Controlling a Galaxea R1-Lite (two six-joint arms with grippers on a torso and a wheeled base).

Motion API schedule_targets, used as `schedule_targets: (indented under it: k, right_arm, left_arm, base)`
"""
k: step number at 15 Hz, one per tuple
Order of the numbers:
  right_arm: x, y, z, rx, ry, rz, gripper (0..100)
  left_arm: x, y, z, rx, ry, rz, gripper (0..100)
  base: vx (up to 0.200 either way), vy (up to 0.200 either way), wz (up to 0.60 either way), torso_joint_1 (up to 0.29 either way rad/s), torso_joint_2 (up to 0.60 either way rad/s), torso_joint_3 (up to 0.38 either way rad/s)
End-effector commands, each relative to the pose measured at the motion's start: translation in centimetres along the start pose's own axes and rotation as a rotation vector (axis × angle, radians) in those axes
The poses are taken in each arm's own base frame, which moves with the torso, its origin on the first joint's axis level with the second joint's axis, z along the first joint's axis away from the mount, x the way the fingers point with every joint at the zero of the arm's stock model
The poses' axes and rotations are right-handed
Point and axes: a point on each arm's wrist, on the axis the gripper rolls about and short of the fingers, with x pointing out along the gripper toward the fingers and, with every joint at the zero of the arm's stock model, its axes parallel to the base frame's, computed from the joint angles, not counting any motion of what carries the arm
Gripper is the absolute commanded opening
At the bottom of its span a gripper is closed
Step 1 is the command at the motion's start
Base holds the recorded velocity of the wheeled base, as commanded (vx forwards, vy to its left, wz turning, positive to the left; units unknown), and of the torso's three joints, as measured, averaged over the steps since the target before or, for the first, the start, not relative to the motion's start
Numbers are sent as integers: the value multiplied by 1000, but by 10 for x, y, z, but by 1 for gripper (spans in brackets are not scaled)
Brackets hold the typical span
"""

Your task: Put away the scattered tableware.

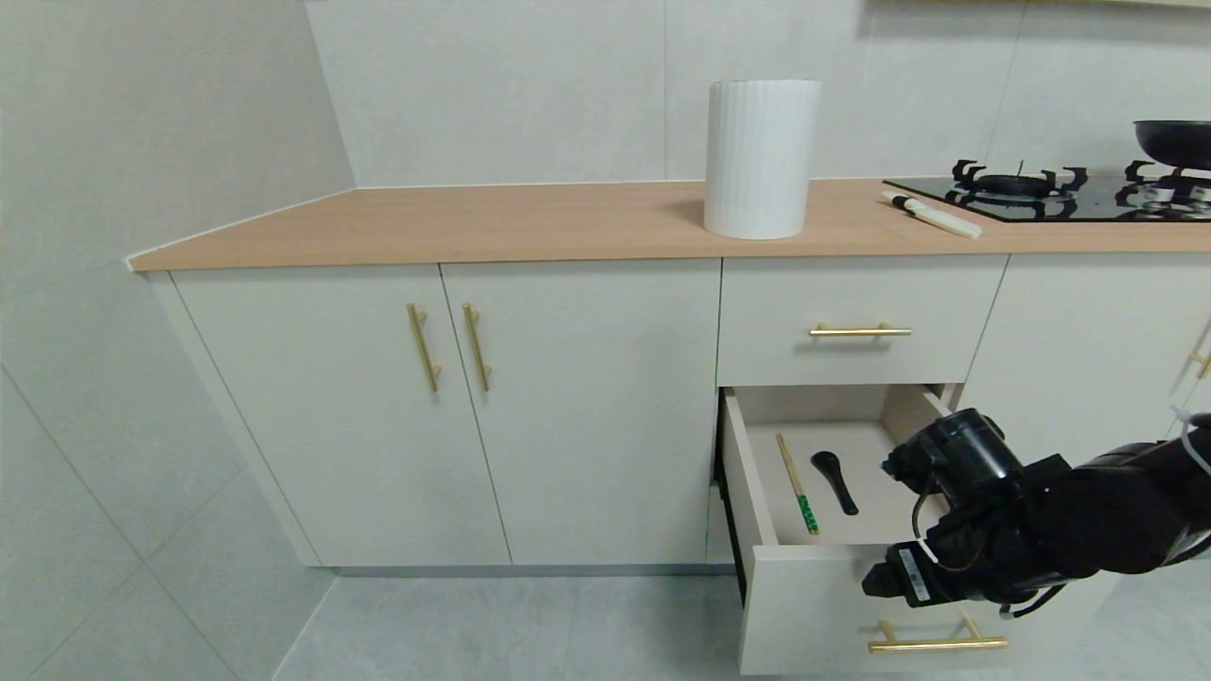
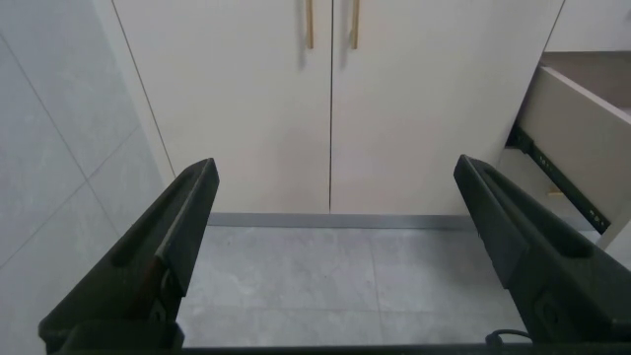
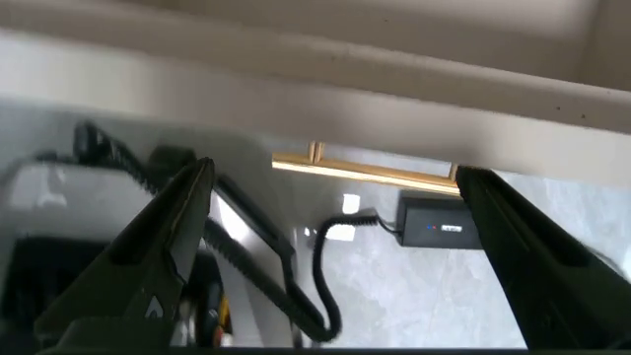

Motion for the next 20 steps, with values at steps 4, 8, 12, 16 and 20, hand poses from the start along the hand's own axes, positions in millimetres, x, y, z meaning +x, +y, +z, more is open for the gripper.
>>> schedule_targets:
  k: [4, 8, 12, 16, 20]
  right_arm:
    - [12, -1, 19, 70, -27, -28, 100]
    - [25, 0, 30, 78, -34, -46, 100]
    - [36, 1, 56, 88, -86, -44, 100]
    - [51, 1, 87, 69, -142, -44, 100]
    - [77, -7, 111, 83, -158, -61, 100]
  left_arm:
    - [0, 0, 0, 0, 1, 1, 100]
    - [0, 0, 0, 0, 1, 1, 100]
    - [0, 0, 0, 0, 1, 1, 100]
    - [0, 0, 0, 0, 1, 1, 100]
    - [0, 0, 0, 0, 1, 1, 100]
  base:
    - [0, 0, 0, 0, 0, 0]
    - [0, 0, 0, 0, 0, 0]
    - [0, 0, 0, 0, 0, 0]
    - [0, 0, 0, 0, 0, 0]
    - [0, 0, 0, 0, 0, 0]
